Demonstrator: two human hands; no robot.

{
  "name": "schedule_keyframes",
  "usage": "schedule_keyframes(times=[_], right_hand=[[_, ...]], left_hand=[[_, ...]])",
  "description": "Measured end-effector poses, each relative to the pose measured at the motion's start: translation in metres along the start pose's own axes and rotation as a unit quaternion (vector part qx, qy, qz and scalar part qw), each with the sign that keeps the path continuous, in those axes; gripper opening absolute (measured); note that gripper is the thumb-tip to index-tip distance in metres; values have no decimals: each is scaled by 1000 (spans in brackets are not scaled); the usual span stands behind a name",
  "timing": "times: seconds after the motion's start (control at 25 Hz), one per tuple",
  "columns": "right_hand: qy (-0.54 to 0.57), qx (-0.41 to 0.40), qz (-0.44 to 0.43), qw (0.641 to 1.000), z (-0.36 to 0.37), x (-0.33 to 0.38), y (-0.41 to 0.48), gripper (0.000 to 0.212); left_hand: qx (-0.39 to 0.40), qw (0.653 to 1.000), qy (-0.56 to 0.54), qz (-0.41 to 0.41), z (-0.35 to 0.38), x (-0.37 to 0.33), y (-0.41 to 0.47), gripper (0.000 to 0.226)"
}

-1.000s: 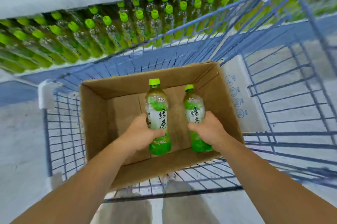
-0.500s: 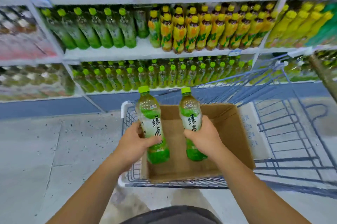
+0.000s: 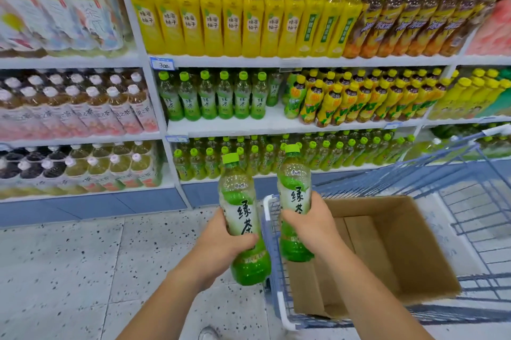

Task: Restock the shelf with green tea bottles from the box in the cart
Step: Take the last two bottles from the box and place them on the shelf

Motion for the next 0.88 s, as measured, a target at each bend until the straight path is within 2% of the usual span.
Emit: schedule_keyframes(times=[0.12,0.28,0.4,0.6,0.72,0.88], right_hand=[[-10,4,-5,1000,35,19,7,29],[-19,5,-5,1000,67,31,33,31],[2,4,-6,1000,84,39,60,29],[22,-6,-1,1000,94,53,115,29],[21,-18,-22,999,94,62,159,27],[7,-49,-54,997,90,66,223,27]], left_hand=[[-18,1000,-14,-14,-36,7,10,43],[-88,996,-18,-22,-67,6,38,43],[-114,993,-16,-22,-83,-1,71,42],[-122,992,14,14,-100,-30,124,44],[-104,992,48,46,-105,-47,172,53],[-94,988,84,94,-110,-64,247,54]])
Point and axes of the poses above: each hand's wrist, its own y-axis towards the middle knuckle, its own z-axis out of the palm, x = y × z, the point moved 9 cm from there along y, towards the middle knuckle, and after that the axes turned 2 degrees about y, right-handed, at the moved point
